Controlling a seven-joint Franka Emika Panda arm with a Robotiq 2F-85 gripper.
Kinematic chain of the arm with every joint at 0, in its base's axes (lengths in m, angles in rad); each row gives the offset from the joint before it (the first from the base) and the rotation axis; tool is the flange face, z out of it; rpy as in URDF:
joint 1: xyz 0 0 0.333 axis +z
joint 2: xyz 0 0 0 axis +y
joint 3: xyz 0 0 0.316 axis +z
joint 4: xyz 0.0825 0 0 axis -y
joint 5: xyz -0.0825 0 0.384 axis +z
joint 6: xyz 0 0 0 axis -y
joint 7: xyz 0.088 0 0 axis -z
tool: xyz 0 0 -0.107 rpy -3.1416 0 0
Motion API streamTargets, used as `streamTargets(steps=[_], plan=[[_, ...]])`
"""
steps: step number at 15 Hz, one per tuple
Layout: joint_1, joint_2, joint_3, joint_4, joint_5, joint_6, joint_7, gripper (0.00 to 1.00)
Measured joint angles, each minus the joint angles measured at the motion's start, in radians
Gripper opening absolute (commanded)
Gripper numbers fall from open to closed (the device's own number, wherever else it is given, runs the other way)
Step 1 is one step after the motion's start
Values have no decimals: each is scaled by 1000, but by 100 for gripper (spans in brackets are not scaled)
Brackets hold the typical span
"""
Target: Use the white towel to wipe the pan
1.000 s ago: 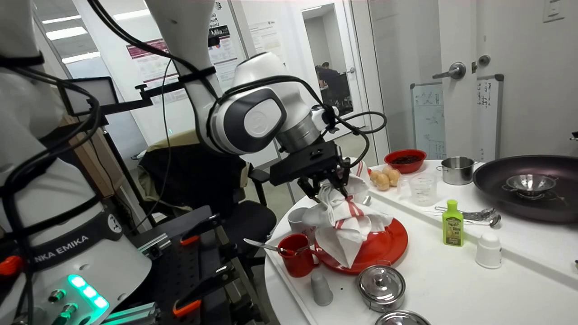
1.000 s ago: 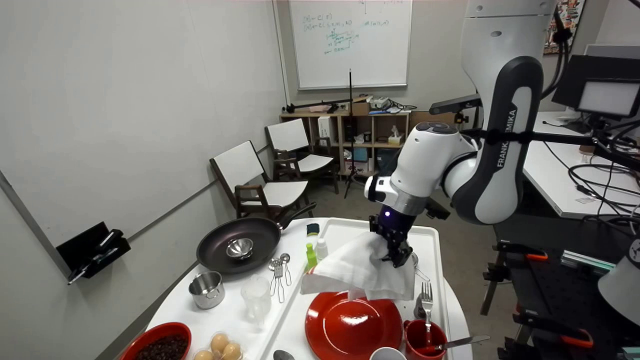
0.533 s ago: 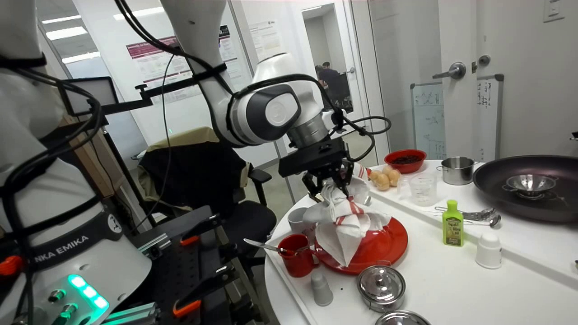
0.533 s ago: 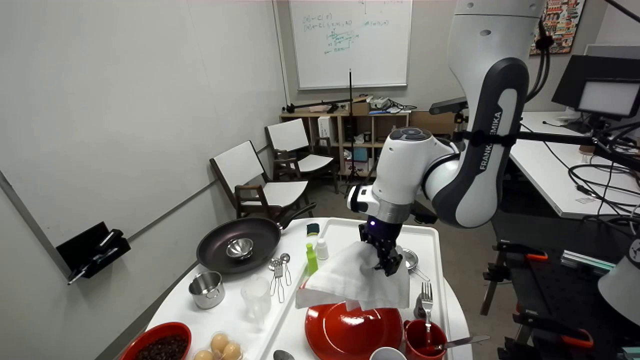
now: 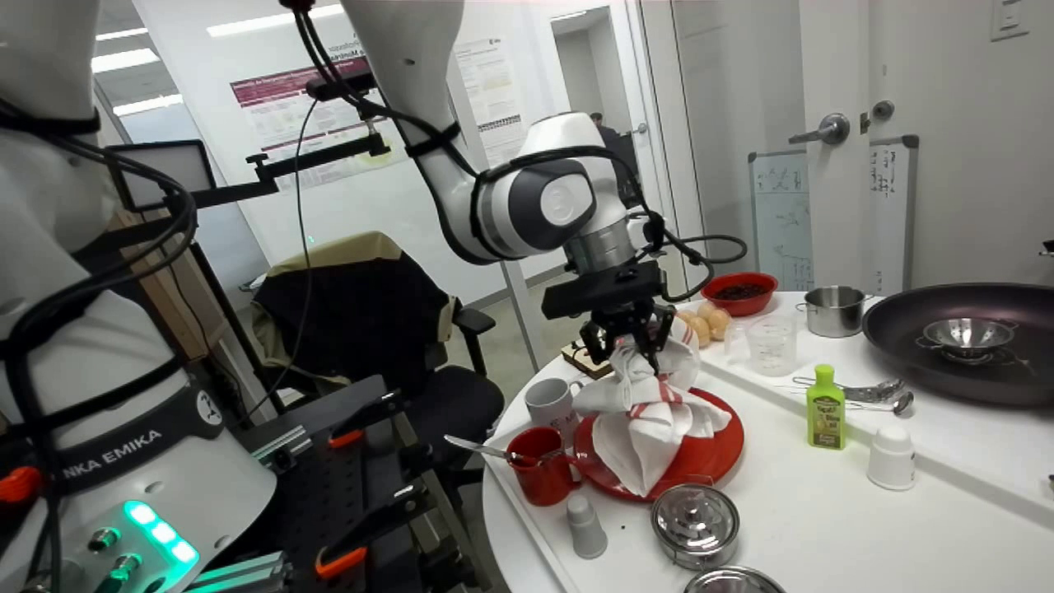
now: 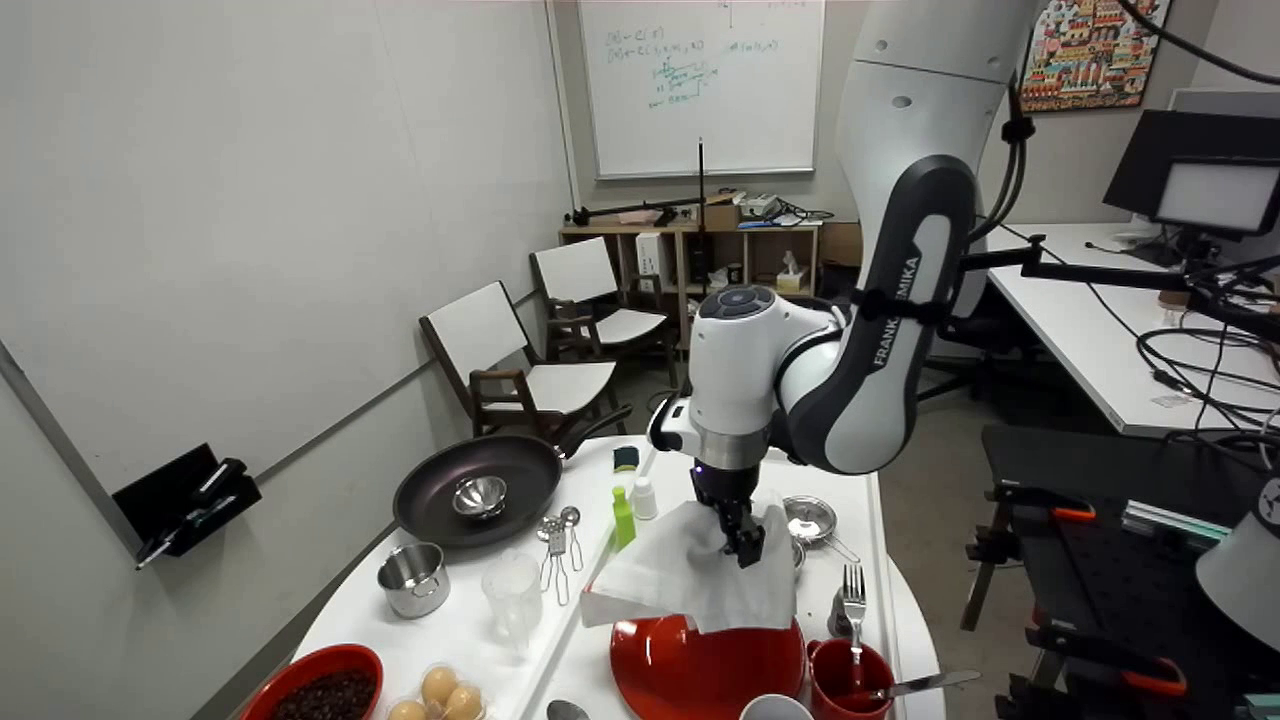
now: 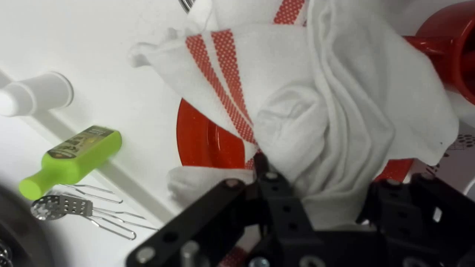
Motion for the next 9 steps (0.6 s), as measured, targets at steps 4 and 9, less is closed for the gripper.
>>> streamTargets(steps=[4,9], plan=[[-3,98,8,99,15,-68,12,6],[-12,190,28,175,26,-111,12,6]])
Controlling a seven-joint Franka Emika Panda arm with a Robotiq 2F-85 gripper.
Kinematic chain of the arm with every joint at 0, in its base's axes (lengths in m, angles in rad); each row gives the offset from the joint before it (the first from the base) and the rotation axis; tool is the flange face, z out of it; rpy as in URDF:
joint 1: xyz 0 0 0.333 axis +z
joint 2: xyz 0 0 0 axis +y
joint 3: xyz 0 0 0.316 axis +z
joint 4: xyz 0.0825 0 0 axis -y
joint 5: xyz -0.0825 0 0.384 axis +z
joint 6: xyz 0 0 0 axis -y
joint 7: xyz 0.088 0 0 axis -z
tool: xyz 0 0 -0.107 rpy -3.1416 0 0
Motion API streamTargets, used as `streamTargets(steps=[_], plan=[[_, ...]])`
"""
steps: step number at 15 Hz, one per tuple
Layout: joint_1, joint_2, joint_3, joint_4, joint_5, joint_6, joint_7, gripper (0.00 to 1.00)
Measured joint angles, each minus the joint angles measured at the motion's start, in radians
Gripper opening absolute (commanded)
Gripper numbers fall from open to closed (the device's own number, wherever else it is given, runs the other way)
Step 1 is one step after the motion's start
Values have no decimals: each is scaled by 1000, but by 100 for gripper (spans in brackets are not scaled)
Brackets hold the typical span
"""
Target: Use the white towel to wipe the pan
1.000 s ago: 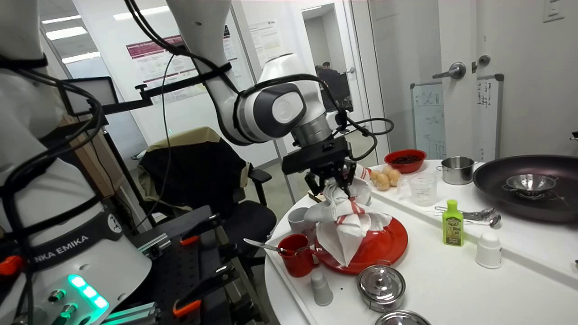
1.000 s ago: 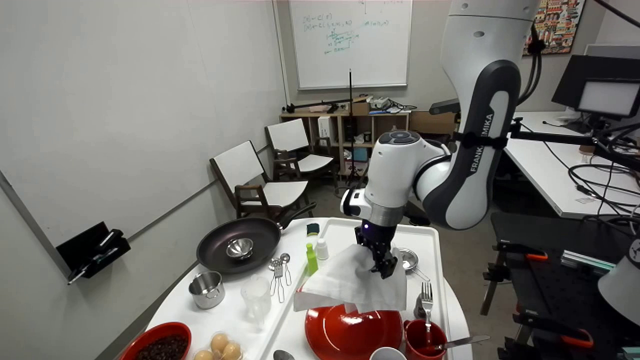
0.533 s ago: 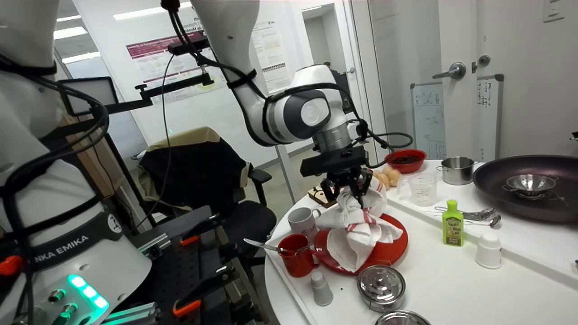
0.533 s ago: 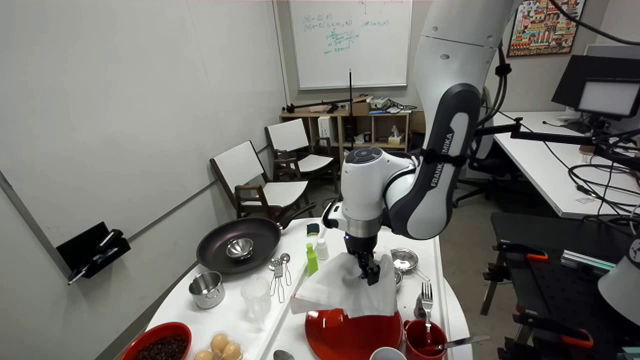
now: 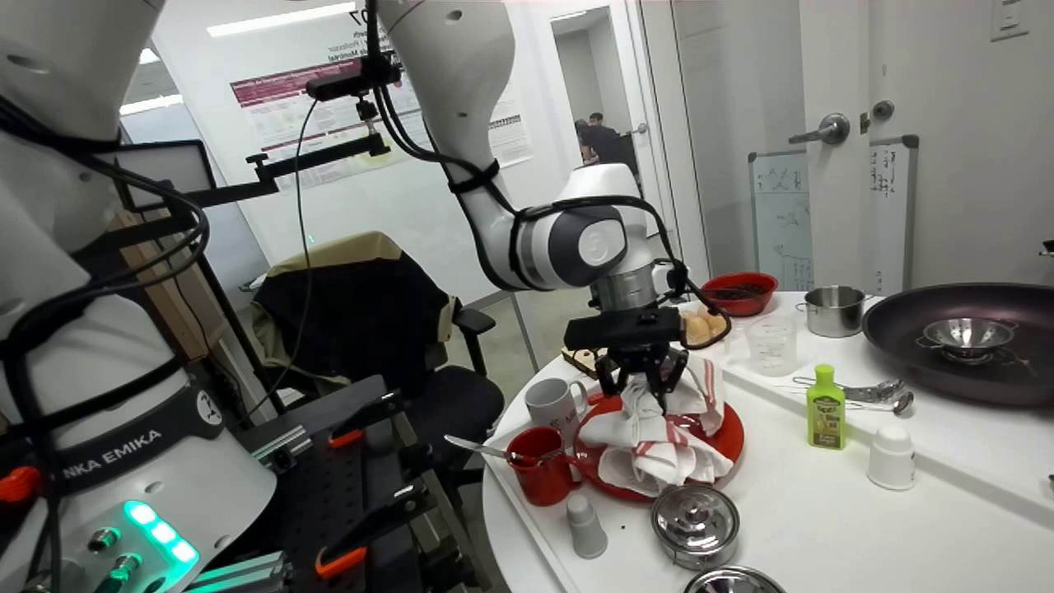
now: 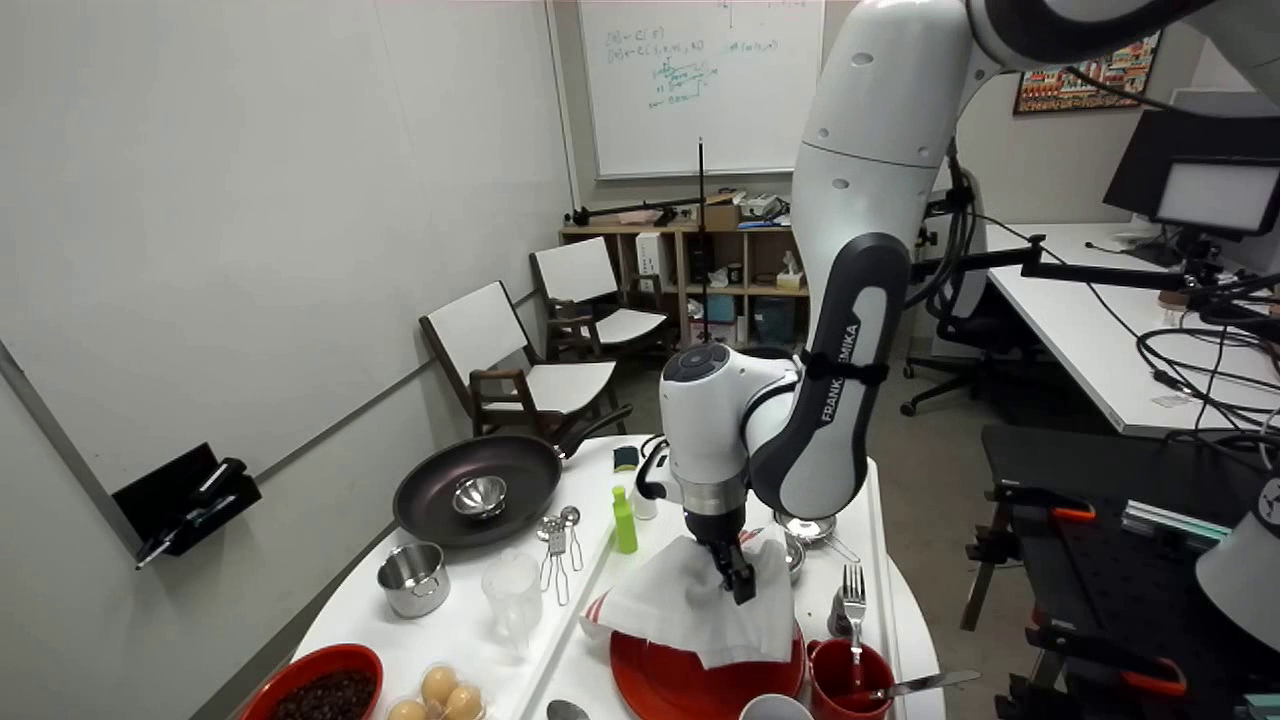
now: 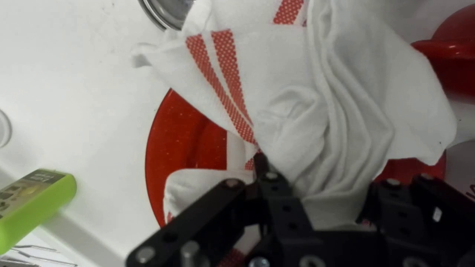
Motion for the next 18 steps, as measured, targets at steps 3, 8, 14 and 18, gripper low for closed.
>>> streamTargets(steps=[3,8,14,18], plan=[[-15,35,19,24,0,-19,-10,6],[-19,75,40,24,-20,-20,-90,6],[-12,78,49,-2,-81,-15,-199,6],[-6,77,47,-12,-96,-7,-232,6]])
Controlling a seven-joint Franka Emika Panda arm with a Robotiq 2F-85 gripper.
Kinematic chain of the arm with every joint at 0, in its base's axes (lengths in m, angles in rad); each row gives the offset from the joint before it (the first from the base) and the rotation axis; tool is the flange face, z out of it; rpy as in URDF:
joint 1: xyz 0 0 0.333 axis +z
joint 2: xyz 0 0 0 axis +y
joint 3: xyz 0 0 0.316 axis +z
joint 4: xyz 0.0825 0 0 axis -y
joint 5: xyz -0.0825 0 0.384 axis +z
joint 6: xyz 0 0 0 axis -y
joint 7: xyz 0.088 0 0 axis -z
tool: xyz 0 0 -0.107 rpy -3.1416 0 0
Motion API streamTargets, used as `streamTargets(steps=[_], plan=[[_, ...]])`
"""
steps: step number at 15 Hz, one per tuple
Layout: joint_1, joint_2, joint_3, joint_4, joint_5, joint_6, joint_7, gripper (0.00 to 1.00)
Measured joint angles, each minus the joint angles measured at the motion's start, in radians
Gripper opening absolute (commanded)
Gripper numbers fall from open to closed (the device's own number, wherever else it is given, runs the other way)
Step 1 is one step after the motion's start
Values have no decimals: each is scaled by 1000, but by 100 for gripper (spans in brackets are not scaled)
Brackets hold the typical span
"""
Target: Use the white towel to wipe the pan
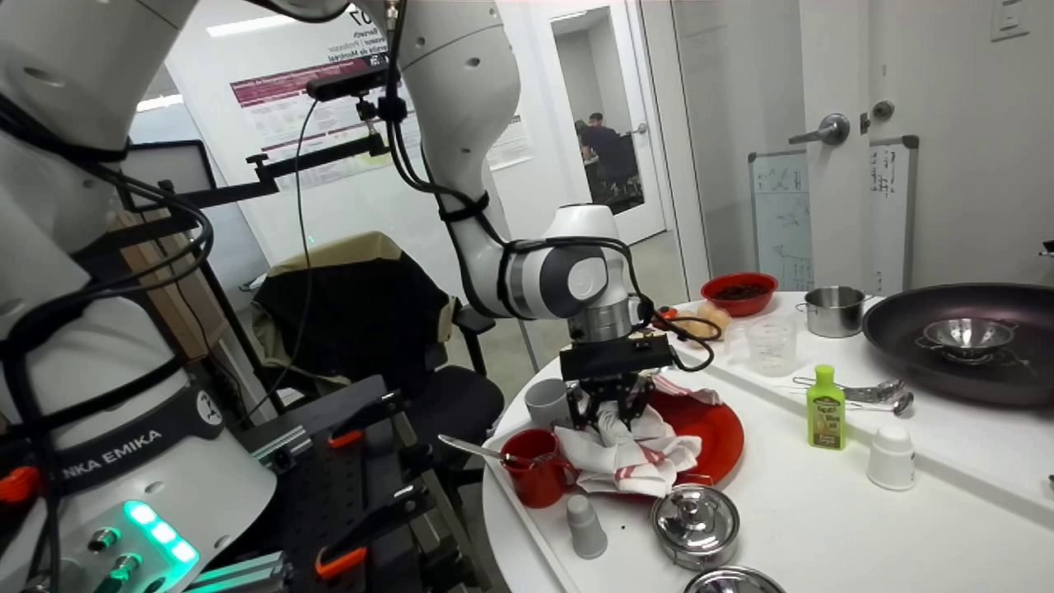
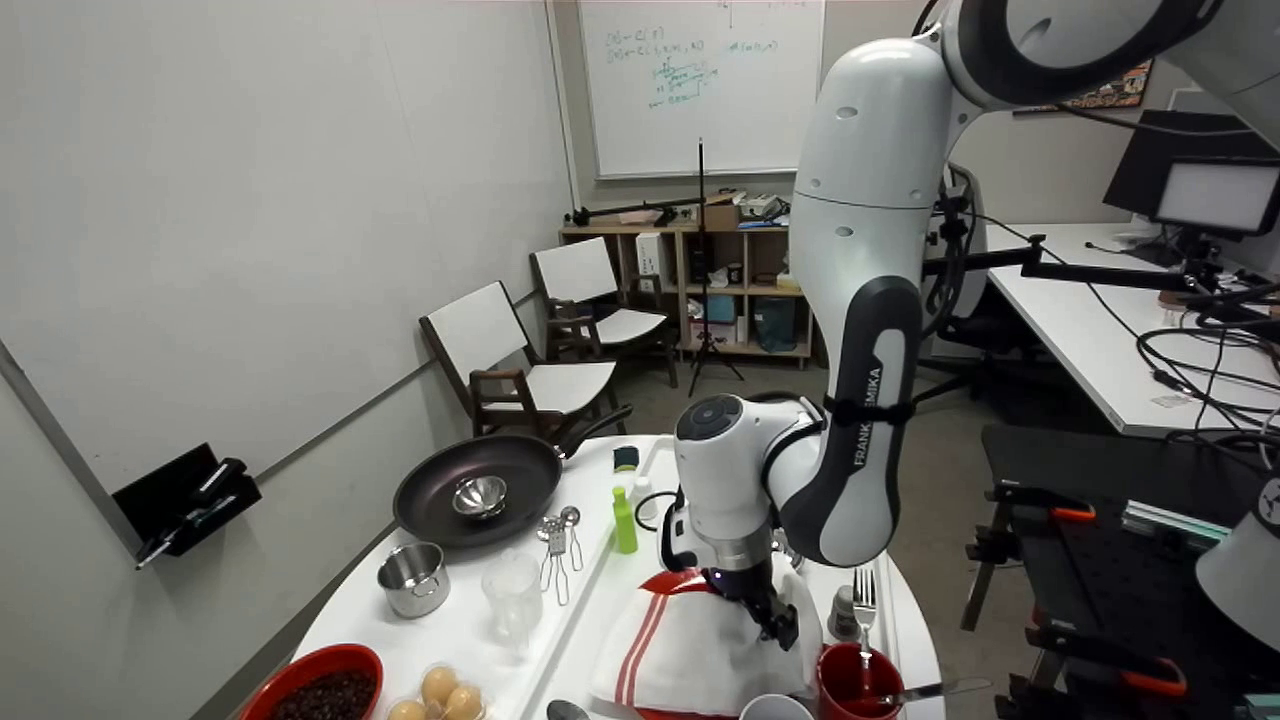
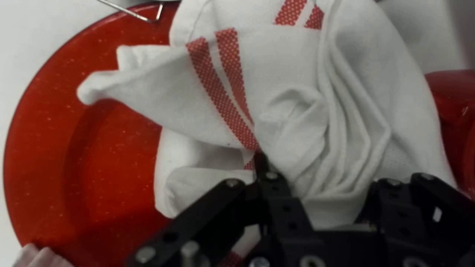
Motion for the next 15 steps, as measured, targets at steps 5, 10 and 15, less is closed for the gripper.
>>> streamTargets(steps=[5,10,15], plan=[[-28,-5,-2,37,44,0,15,6],[-119,-6,25,140,158,-28,19,6],[-142,-3,35,168,184,-36,20,6]])
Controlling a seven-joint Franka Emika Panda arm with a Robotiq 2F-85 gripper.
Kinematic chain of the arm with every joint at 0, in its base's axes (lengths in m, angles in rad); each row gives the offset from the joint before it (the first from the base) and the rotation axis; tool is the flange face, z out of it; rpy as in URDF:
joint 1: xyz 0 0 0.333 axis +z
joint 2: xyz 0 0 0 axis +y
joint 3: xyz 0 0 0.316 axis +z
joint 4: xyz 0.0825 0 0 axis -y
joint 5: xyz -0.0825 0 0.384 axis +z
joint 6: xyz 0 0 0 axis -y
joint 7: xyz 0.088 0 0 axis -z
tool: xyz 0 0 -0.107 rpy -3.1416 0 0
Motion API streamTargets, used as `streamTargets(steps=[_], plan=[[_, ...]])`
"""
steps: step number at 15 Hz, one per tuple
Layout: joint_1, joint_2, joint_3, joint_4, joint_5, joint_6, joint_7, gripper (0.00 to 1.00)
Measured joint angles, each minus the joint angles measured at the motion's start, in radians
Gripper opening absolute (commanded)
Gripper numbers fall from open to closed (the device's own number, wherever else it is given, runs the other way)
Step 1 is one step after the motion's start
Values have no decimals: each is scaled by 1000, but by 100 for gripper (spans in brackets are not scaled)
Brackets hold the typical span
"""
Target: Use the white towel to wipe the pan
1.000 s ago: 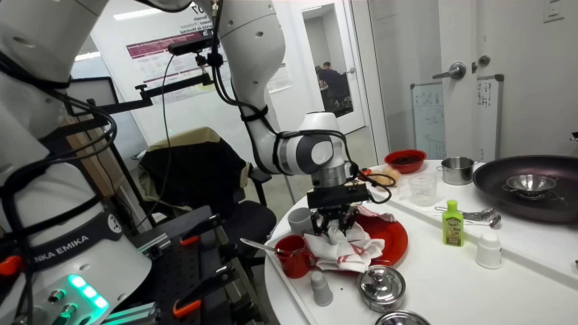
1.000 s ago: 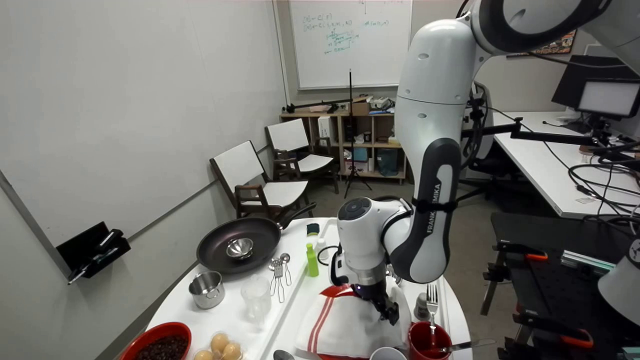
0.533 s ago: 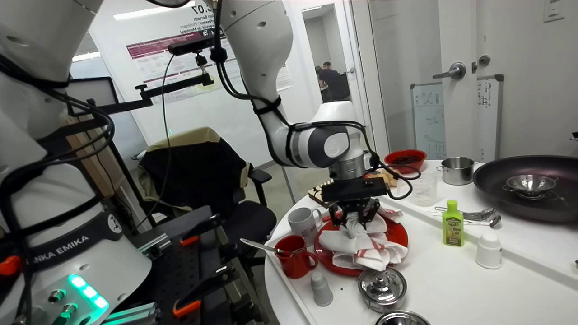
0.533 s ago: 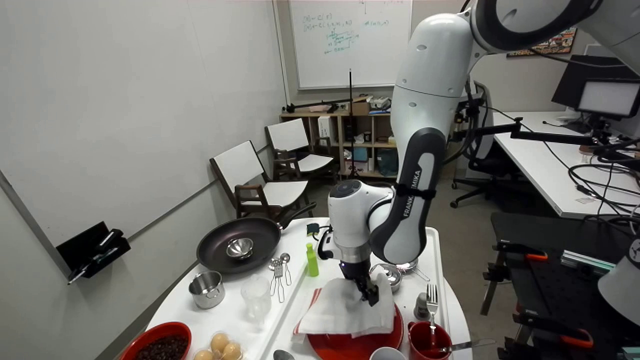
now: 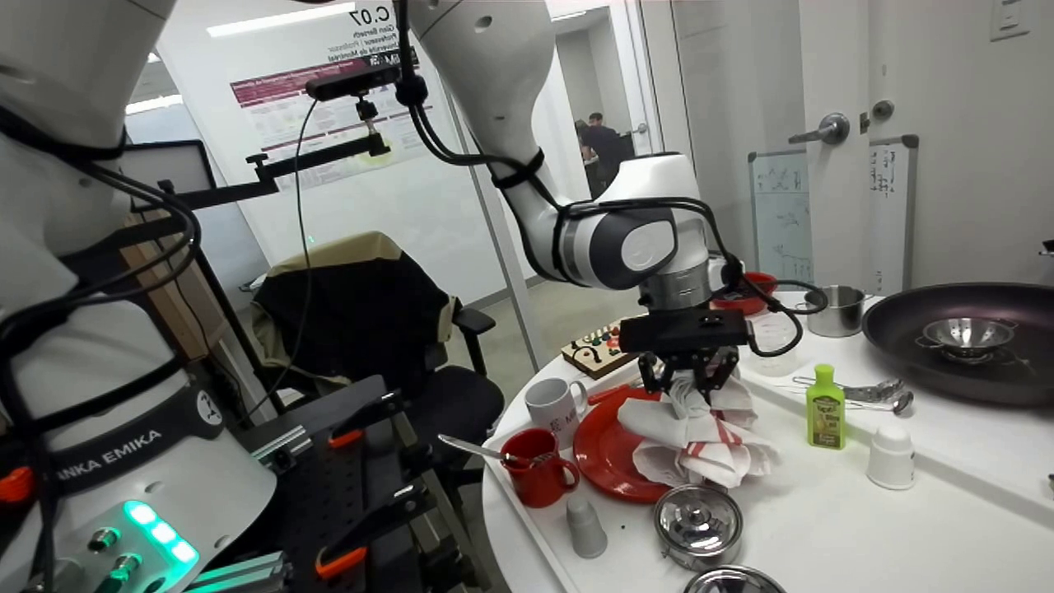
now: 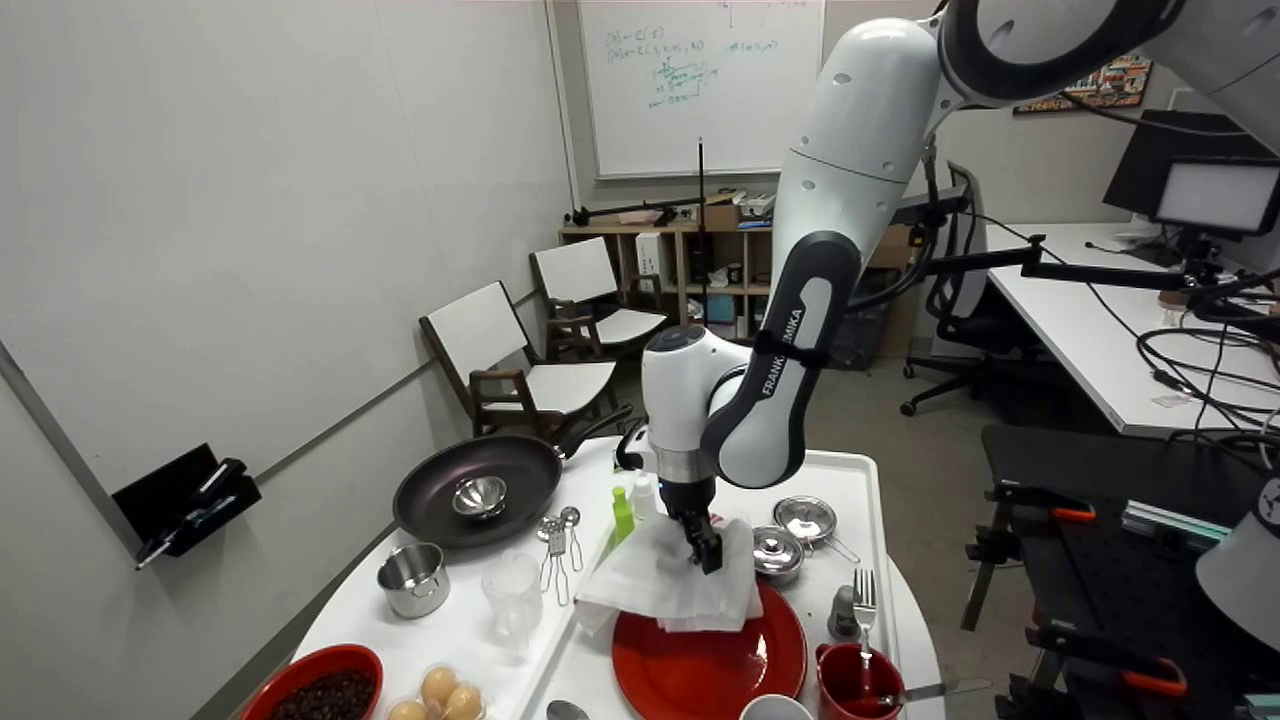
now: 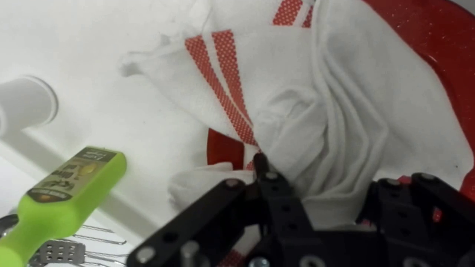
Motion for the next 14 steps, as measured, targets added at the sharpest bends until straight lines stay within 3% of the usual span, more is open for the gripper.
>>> streamTargets(steps=[5,14], plan=[[25,9,16,-42,-30,5,-23,6],[151,-9,-21,-206,-172,104,-83,6]])
